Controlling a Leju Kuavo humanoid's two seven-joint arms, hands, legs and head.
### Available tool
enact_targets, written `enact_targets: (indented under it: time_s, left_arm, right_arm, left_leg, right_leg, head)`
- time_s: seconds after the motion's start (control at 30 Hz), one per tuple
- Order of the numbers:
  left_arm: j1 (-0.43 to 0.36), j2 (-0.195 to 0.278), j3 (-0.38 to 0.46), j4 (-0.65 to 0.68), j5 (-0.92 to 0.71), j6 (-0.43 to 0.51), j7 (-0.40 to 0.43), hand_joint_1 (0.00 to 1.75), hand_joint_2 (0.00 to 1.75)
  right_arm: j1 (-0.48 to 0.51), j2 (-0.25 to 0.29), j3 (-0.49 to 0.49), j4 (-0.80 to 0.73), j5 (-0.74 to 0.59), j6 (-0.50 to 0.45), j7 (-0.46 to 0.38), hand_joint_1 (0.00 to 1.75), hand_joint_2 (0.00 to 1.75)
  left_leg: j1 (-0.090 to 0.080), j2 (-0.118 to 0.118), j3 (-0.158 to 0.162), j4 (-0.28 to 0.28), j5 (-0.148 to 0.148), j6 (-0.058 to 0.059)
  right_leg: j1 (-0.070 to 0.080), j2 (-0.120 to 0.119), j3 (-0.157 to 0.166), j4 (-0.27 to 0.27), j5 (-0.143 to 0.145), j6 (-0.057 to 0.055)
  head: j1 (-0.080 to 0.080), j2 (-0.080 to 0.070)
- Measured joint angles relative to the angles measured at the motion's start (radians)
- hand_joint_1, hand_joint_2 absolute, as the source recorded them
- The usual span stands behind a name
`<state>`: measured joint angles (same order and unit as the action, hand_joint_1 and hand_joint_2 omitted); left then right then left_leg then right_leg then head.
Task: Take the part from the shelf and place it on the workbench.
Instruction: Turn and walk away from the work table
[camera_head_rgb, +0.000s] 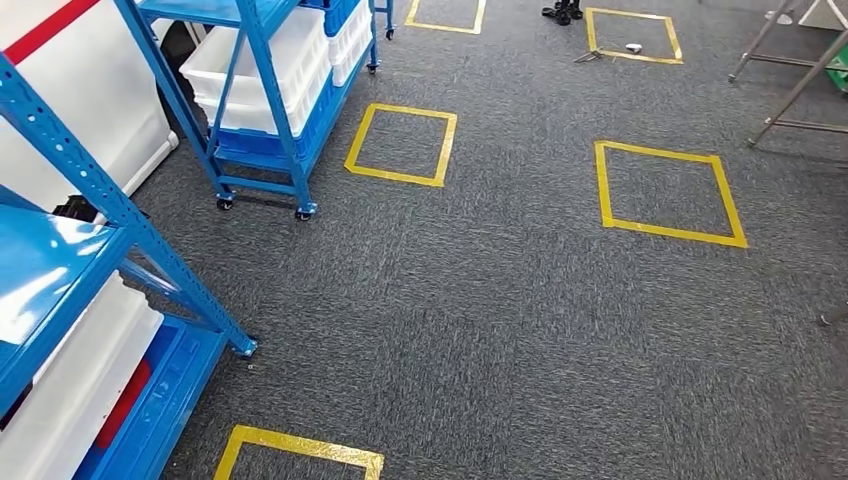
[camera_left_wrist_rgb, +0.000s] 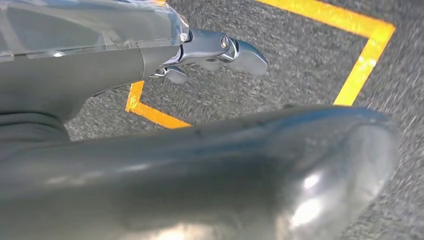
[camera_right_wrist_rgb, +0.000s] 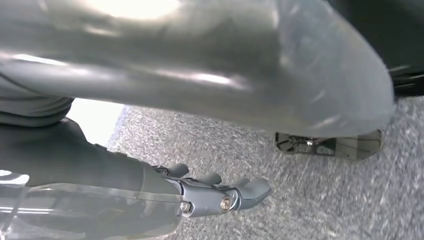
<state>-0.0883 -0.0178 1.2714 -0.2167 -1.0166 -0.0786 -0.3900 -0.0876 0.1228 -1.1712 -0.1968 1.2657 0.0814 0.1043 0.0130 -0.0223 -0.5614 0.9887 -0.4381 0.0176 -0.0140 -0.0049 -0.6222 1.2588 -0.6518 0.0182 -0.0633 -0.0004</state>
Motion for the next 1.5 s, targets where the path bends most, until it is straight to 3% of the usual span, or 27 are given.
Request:
enact_targets:
  time_s: [0.03, 0.07, 0.13, 0.2, 0.27, 0.33, 0.4, 0.47, 0.53, 0.57, 0.6, 0.67, 0.73, 0.77, 0.83, 0.87, 0.93, 1.0, 1.07, 1.1, 1.13, 1.2, 1.27, 1.33, 1.37, 1.43, 1.5]
  left_arm:
    - [0.000, 0.000, -0.001, 0.000, 0.000, 0.000, 0.001, 0.00, 0.00]
    - [0.000, 0.000, -0.002, 0.000, -0.001, 0.000, 0.002, 0.00, 0.00]
    - [0.000, 0.001, -0.004, 0.000, -0.005, -0.002, 0.008, 0.00, 0.00]
    - [-0.003, 0.000, -0.007, 0.000, -0.013, -0.003, 0.018, 0.00, 0.00]
    - [-0.004, -0.001, -0.012, 0.000, -0.018, -0.004, 0.029, 0.00, 0.00]
    - [0.001, 0.000, -0.016, 0.000, -0.021, -0.003, 0.039, 0.00, 0.00]
    - [0.005, -0.001, -0.020, 0.001, -0.021, -0.002, 0.050, 0.00, 0.00]
    - [0.003, -0.002, -0.022, 0.001, -0.019, 0.000, 0.059, 0.00, 0.00]
    - [0.003, -0.004, -0.022, 0.001, -0.009, 0.003, 0.064, 0.00, 0.00]
    - [0.006, -0.005, -0.022, 0.001, -0.002, 0.005, 0.065, 0.00, 0.00]
    - [0.009, -0.006, -0.022, 0.001, 0.004, 0.006, 0.066, 0.00, 0.00]
    - [0.012, -0.010, -0.022, 0.001, 0.010, 0.007, 0.066, 0.00, 0.00]
    - [0.011, -0.017, -0.022, 0.001, 0.012, 0.006, 0.066, 0.00, 0.00]
    - [0.012, -0.020, -0.021, 0.001, 0.012, 0.005, 0.066, 0.00, 0.00]
    - [0.015, -0.026, -0.021, 0.002, 0.012, 0.002, 0.068, 0.00, 0.00]
    - [0.017, -0.029, -0.021, 0.002, 0.010, 0.002, 0.070, 0.00, 0.00]
    - [0.017, -0.035, -0.021, 0.002, 0.005, 0.001, 0.074, 0.00, 0.00]
    - [0.015, -0.038, -0.021, 0.002, 0.002, 0.003, 0.077, 0.00, 0.00]
    - [0.015, -0.038, -0.021, 0.002, 0.002, 0.006, 0.075, 0.00, 0.00]
    - [0.016, -0.038, -0.021, 0.002, 0.002, 0.007, 0.071, 0.00, 0.00]
    - [0.016, -0.038, -0.021, 0.001, 0.002, 0.008, 0.065, 0.00, 0.00]
    - [0.016, -0.038, -0.021, 0.001, 0.003, 0.008, 0.052, 0.00, 0.00]
    - [0.014, -0.037, -0.021, 0.001, 0.007, 0.008, 0.044, 0.00, 0.00]
    - [0.016, -0.033, -0.021, 0.001, 0.010, 0.009, 0.038, 0.00, 0.00]
    - [0.018, -0.031, -0.020, 0.001, 0.010, 0.009, 0.034, 0.00, 0.00]
    - [0.019, -0.027, -0.020, 0.001, 0.007, 0.009, 0.028, 0.00, 0.00]
    - [0.014, -0.022, -0.020, 0.001, 0.005, 0.009, 0.021, 0.00, 0.00]
  right_arm:
    - [0.001, 0.000, -0.002, 0.000, 0.000, 0.000, 0.000, 0.00, 0.00]
    - [0.002, 0.000, -0.003, 0.000, -0.001, 0.000, 0.001, 0.00, 0.00]
    - [0.003, 0.000, -0.006, 0.000, -0.005, -0.001, 0.004, 0.00, 0.00]
    - [0.004, -0.001, -0.010, 0.000, -0.010, -0.002, 0.014, 0.00, 0.00]
    - [0.004, -0.002, -0.016, 0.000, -0.015, -0.003, 0.025, 0.00, 0.00]
    - [0.003, -0.002, -0.021, 0.000, -0.018, -0.004, 0.033, 0.00, 0.00]
    - [0.006, -0.003, -0.026, 0.000, -0.021, -0.005, 0.038, 0.00, 0.00]
    - [0.012, -0.006, -0.030, 0.000, -0.022, -0.005, 0.039, 0.00, 0.00]
    - [0.015, -0.011, -0.032, 0.000, -0.016, -0.004, 0.040, 0.00, 0.00]
    - [0.016, -0.015, -0.032, 0.000, -0.010, -0.003, 0.042, 0.00, 0.00]
    - [0.015, -0.020, -0.032, 0.000, -0.004, -0.002, 0.044, 0.00, 0.00]
    - [0.015, -0.031, -0.031, 0.000, 0.006, -0.002, 0.047, 0.00, 0.00]
    - [0.013, -0.043, -0.030, -0.001, 0.013, -0.001, 0.048, 0.00, 0.00]
    - [0.011, -0.048, -0.030, -0.001, 0.016, -0.001, 0.048, 0.00, 0.00]
    - [0.003, -0.055, -0.027, -0.001, 0.020, 0.000, 0.048, 0.00, 0.00]
    - [0.001, -0.057, -0.026, -0.001, 0.020, 0.000, 0.048, 0.00, 0.00]
    - [0.000, -0.061, -0.025, -0.001, 0.020, 0.000, 0.048, 0.00, 0.00]
    - [0.004, -0.062, -0.025, -0.001, 0.019, 0.000, 0.048, 0.00, 0.00]
    - [0.009, -0.061, -0.025, -0.001, 0.017, 0.000, 0.048, 0.00, 0.00]
    - [0.010, -0.061, -0.025, -0.001, 0.014, 0.000, 0.048, 0.00, 0.00]
    - [0.010, -0.060, -0.025, -0.001, 0.011, -0.001, 0.047, 0.00, 0.00]
    - [0.011, -0.059, -0.025, -0.001, 0.006, -0.002, 0.043, 0.00, 0.00]
    - [0.009, -0.057, -0.025, -0.001, 0.005, -0.002, 0.037, 0.00, 0.00]
    - [0.003, -0.054, -0.025, -0.001, 0.005, -0.003, 0.034, 0.00, 0.00]
    - [0.001, -0.052, -0.025, -0.001, 0.003, -0.003, 0.034, 0.00, 0.00]
    - [0.001, -0.050, -0.025, -0.001, -0.001, -0.004, 0.031, 0.00, 0.00]
    - [0.005, -0.047, -0.026, -0.001, -0.006, -0.004, 0.029, 0.00, 0.00]
  left_leg:
    - [-0.003, -0.013, 0.000, 0.000, 0.000, 0.001]
    - [-0.005, -0.028, 0.002, 0.001, 0.000, 0.001]
    - [-0.009, -0.056, 0.006, 0.001, 0.000, 0.001]
    - [-0.012, -0.080, 0.005, 0.003, 0.000, -0.003]
    - [-0.009, -0.103, -0.002, 0.004, 0.003, -0.014]
    - [-0.006, -0.115, -0.008, 0.005, 0.003, -0.025]
    - [-0.008, -0.070, -0.029, 0.048, -0.025, -0.032]
    - [-0.007, -0.008, -0.085, 0.167, -0.089, -0.039]
    - [-0.001, 0.011, -0.141, 0.284, -0.134, -0.047]
    - [0.002, 0.014, -0.146, 0.298, -0.131, -0.050]
    - [0.004, 0.018, -0.129, 0.271, -0.109, -0.052]
    - [0.005, 0.048, -0.051, 0.128, -0.045, -0.050]
    - [0.000, 0.079, 0.004, 0.026, -0.015, -0.037]
    - [-0.004, 0.084, 0.010, 0.012, -0.017, -0.030]
    - [-0.007, 0.064, 0.007, 0.011, -0.015, -0.018]
    - [-0.006, 0.054, 0.007, 0.008, -0.013, -0.012]
    - [-0.002, 0.035, 0.009, 0.002, -0.007, -0.001]
    - [-0.002, 0.013, 0.006, 0.001, -0.005, 0.005]
    - [-0.004, -0.014, 0.005, 0.003, -0.005, 0.006]
    - [-0.005, -0.029, 0.006, 0.005, -0.005, 0.006]
    - [-0.005, -0.044, 0.008, 0.006, -0.006, 0.004]
    - [-0.006, -0.072, 0.008, 0.011, -0.009, -0.001]
    - [-0.005, -0.095, 0.001, 0.016, -0.008, -0.012]
    - [-0.002, -0.117, -0.007, 0.014, -0.004, -0.026]
    - [-0.002, -0.113, -0.010, 0.017, -0.005, -0.032]
    - [-0.004, -0.063, -0.033, 0.065, -0.037, -0.039]
    - [-0.004, -0.005, -0.092, 0.194, -0.105, -0.045]
  right_leg:
    - [0.001, 0.002, -0.020, 0.033, 0.000, -0.003]
    - [0.001, 0.004, -0.020, 0.024, 0.022, -0.007]
    - [0.003, 0.027, 0.028, -0.097, 0.105, -0.020]
    - [0.004, 0.072, 0.077, -0.219, 0.159, -0.032]
    - [0.007, 0.085, 0.090, -0.253, 0.164, -0.035]
    - [0.006, 0.060, 0.094, -0.262, 0.168, -0.039]
    - [0.003, 0.032, 0.102, -0.275, 0.172, -0.049]
    - [0.005, 0.002, 0.106, -0.280, 0.171, -0.056]
    - [0.009, -0.029, 0.107, -0.279, 0.168, -0.057]
    - [0.010, -0.042, 0.108, -0.278, 0.166, -0.056]
    - [0.010, -0.055, 0.111, -0.277, 0.163, -0.054]
    - [0.011, -0.079, 0.119, -0.274, 0.154, -0.048]
    - [0.014, -0.099, 0.125, -0.270, 0.146, -0.037]
    - [0.017, -0.106, 0.127, -0.269, 0.143, -0.032]
    - [0.017, -0.119, 0.132, -0.270, 0.140, -0.021]
    - [0.015, -0.109, 0.133, -0.265, 0.133, -0.015]
    - [0.010, -0.054, 0.107, -0.204, 0.089, -0.006]
    - [0.007, -0.005, 0.041, -0.068, 0.020, -0.004]
    - [0.007, 0.003, -0.011, 0.027, -0.001, -0.004]
    - [0.006, 0.005, -0.011, 0.018, 0.021, -0.005]
    - [0.005, 0.011, 0.007, -0.031, 0.061, -0.007]
    - [0.001, 0.052, 0.062, -0.170, 0.136, -0.012]
    - [0.000, 0.085, 0.088, -0.238, 0.158, -0.016]
    - [0.002, 0.072, 0.089, -0.242, 0.158, -0.024]
    - [0.002, 0.060, 0.091, -0.246, 0.160, -0.030]
    - [0.001, 0.032, 0.094, -0.255, 0.164, -0.045]
    - [0.007, 0.000, 0.095, -0.256, 0.163, -0.054]
  head:
    - [0.000, 0.000]
    - [0.000, 0.000]
    - [0.000, 0.000]
    - [0.000, 0.000]
    - [0.000, 0.000]
    - [0.000, 0.000]
    - [0.000, 0.000]
    - [0.000, 0.000]
    - [0.000, 0.000]
    - [0.000, 0.000]
    - [0.000, 0.000]
    - [0.000, 0.000]
    - [0.000, 0.000]
    - [0.000, 0.000]
    - [0.000, 0.000]
    - [0.000, 0.000]
    - [0.000, 0.000]
    - [0.000, 0.000]
    - [0.000, 0.000]
    - [0.000, 0.000]
    - [0.000, 0.000]
    - [0.000, 0.000]
    - [0.000, 0.000]
    - [0.000, 0.000]
    - [0.000, 0.000]
    - [0.000, 0.000]
    - [0.000, 0.000]
